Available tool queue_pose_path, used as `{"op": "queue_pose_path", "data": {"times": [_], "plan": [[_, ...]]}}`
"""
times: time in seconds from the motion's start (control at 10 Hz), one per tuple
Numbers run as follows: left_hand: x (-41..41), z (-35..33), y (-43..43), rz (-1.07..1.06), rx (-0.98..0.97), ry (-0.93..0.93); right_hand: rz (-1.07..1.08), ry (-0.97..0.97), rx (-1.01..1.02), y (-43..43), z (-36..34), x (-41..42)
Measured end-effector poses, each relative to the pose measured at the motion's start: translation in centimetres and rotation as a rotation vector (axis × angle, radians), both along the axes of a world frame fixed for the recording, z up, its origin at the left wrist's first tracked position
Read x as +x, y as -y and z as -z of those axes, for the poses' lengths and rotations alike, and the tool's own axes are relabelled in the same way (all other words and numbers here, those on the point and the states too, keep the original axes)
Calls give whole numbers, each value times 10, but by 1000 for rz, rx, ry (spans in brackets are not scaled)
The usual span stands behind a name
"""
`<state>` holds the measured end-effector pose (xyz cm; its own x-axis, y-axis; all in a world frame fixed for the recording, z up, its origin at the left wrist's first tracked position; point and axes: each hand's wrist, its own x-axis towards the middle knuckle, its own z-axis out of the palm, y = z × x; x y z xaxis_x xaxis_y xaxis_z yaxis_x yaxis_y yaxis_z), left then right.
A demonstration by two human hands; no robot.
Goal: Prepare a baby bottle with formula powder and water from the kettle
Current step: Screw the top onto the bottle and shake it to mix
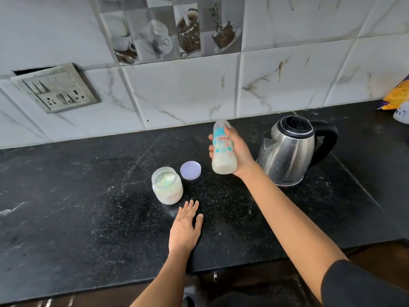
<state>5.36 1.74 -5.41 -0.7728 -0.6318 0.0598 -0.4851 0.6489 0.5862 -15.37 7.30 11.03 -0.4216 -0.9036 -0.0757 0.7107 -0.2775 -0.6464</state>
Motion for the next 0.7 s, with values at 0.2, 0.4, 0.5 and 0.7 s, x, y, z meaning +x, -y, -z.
{"op": "queue_pose_path", "data": {"times": [0.2,0.4,0.5,0.7], "plan": [[0,-1,0,-5,-3,2,-107,91,-92,-6,7,3],[0,-1,0,-4,8,-2,-209,-25,-108,-13,14,11],[0,-1,0,-8,5,-7,-8,169,-91,-9,12,11],[0,0,0,-5,-4,-11,-53,143,-54,-7,11,12]]}}
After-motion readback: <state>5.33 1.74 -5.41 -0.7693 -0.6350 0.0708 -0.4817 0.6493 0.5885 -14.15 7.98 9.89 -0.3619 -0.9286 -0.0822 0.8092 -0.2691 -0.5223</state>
